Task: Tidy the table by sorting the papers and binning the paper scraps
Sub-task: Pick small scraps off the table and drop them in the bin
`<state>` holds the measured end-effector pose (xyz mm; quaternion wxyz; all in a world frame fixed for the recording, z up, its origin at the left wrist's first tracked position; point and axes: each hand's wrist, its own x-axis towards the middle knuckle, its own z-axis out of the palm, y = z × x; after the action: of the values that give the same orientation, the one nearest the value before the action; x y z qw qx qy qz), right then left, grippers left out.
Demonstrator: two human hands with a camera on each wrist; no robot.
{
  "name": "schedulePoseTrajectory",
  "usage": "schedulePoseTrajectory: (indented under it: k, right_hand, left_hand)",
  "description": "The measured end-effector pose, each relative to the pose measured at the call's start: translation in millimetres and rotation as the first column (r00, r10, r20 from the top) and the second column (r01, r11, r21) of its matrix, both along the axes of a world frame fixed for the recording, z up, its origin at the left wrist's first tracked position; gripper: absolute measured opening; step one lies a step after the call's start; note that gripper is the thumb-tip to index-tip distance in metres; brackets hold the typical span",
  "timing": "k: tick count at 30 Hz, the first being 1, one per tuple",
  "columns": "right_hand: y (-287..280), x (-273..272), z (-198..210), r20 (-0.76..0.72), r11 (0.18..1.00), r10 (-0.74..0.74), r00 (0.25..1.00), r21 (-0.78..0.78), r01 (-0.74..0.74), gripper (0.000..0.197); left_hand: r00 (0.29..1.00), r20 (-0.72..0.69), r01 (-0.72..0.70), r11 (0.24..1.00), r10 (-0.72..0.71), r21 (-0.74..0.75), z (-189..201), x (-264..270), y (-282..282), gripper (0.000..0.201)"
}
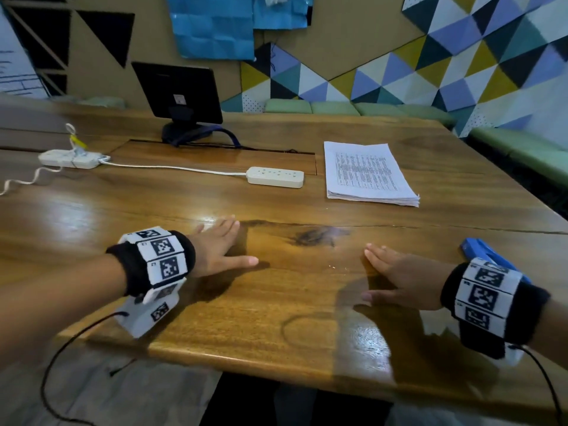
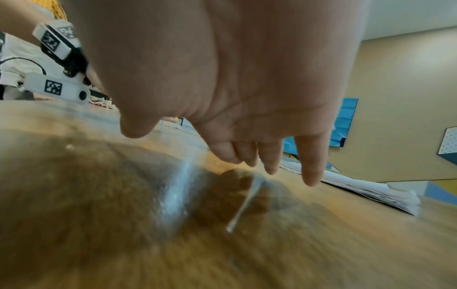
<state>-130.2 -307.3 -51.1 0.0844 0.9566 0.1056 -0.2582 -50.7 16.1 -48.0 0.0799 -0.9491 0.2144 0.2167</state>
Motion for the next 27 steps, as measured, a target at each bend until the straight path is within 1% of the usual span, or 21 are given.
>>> schedulePoseTrajectory:
  k: [1, 2, 3, 4, 6, 8, 10, 12, 13, 14, 15, 17, 19, 22, 23, 25, 27]
  right_hand:
    - [0, -2, 0, -0.012, 1.0, -0.015, 1.0, -0.009, 0.015, 0.117]
    - [1, -4, 1, -0.022, 1.0, -0.028, 0.999, -0.014, 0.028, 0.115]
    - [3, -5, 1, -0.028, 0.999, -0.035, 0.999, -0.014, 0.034, 0.116]
    - [6, -6, 2, -0.028, 0.999, -0.03, 0.999, -0.014, 0.03, 0.122]
    - [14, -8, 0, -0.023, 1.0, 0.001, 1.0, -0.011, -0.001, 0.135]
    - [24, -10, -4, -0.011, 1.0, 0.009, 1.0, 0.004, -0.009, 0.138]
    - [34, -11, -6, -0.002, 1.0, 0.001, 1.0, 0.006, -0.001, 0.137]
    - [42, -10, -5, 0.001, 1.0, 0.001, 1.0, -0.003, -0.001, 0.134]
    - [47, -9, -5, 0.005, 1.0, 0.007, 1.0, -0.008, -0.007, 0.131]
    - [51, -8, -4, 0.007, 1.0, 0.019, 1.0, -0.015, -0.019, 0.127]
    - [57, -8, -4, 0.007, 0.999, 0.032, 0.999, -0.024, -0.032, 0.122]
    - [70, -6, -5, -0.006, 0.998, 0.057, 0.998, -0.038, -0.057, 0.112]
    - [82, -4, -6, -0.033, 0.997, 0.073, 0.997, -0.038, -0.074, 0.109]
    - [92, 0, -4, -0.055, 0.994, 0.102, 0.993, -0.024, -0.104, 0.103]
    - [91, 1, -2, -0.052, 0.994, 0.105, 0.993, -0.013, -0.106, 0.101]
    - [83, 1, 4, -0.031, 0.996, 0.086, 0.996, -0.003, -0.086, 0.099]
    - [72, 1, 7, -0.006, 0.998, 0.063, 0.998, -0.029, -0.063, 0.099]
  left_hand:
    - [0.997, 0.038, -0.064, 0.998, 0.063, 0.028, -1, 9, 17, 0.134]
    - [0.99, 0.072, -0.125, 0.99, 0.121, 0.059, -3, 18, 33, 0.122]
    - [0.982, 0.093, -0.171, 0.981, 0.163, 0.088, -6, 26, 46, 0.109]
    - [0.977, 0.105, -0.199, 0.974, 0.187, 0.112, -9, 32, 57, 0.101]
    - [0.97, 0.113, -0.231, 0.961, 0.215, 0.15, -16, 40, 71, 0.099]
    - [0.968, 0.093, -0.244, 0.959, 0.233, 0.146, -20, 36, 71, 0.105]
    - [0.978, 0.047, -0.206, 0.97, 0.202, 0.131, -18, 23, 58, 0.121]
    - [0.994, 0.008, -0.114, 0.988, 0.113, 0.106, -17, 5, 38, 0.148]
    - [0.999, 0.006, -0.052, 0.993, 0.052, 0.102, -17, -4, 27, 0.156]
    - [1.0, 0.006, 0.013, 0.994, -0.014, 0.105, -18, -11, 18, 0.156]
    - [0.998, -0.002, 0.066, 0.993, -0.066, 0.095, -20, -17, 9, 0.151]
    - [0.991, -0.029, 0.131, 0.989, -0.129, 0.069, -21, -27, -10, 0.131]
    - [0.979, -0.069, 0.198, 0.978, -0.194, 0.066, -21, -34, -28, 0.115]
    - [0.952, -0.113, 0.29, 0.956, -0.284, 0.044, -15, -37, -49, 0.099]
    - [0.953, -0.113, 0.287, 0.958, -0.282, 0.023, -12, -36, -51, 0.096]
    - [0.968, -0.087, 0.236, 0.972, -0.237, -0.016, -7, -24, -47, 0.095]
    - [0.986, -0.014, 0.164, 0.986, -0.164, -0.014, -6, -2, -32, 0.097]
